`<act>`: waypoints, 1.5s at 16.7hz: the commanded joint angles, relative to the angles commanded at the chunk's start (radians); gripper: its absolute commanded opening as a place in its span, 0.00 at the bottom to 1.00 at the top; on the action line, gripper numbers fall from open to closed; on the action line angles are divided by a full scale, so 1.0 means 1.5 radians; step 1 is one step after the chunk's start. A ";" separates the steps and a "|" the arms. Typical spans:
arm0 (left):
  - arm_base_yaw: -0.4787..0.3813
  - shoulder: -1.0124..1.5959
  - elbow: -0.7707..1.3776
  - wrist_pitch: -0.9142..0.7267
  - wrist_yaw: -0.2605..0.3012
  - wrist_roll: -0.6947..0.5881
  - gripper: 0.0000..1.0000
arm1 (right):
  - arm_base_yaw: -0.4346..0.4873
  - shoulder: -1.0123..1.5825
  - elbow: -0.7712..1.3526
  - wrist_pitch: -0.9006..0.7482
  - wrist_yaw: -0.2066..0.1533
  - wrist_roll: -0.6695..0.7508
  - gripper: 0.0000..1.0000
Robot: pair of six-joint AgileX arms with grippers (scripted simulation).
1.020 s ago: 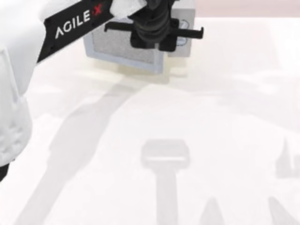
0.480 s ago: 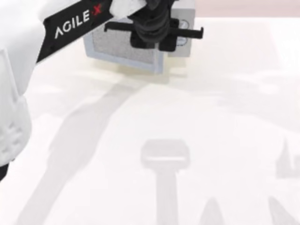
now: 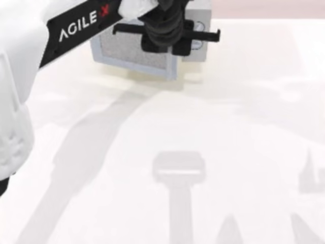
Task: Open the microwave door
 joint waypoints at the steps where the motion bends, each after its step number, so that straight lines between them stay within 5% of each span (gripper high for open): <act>1: 0.000 0.000 0.000 0.000 0.000 0.000 0.00 | 0.000 0.000 0.000 0.000 0.000 0.000 1.00; 25: 0.011 -0.071 -0.115 0.057 0.038 0.072 0.00 | 0.000 0.000 0.000 0.000 0.000 0.000 1.00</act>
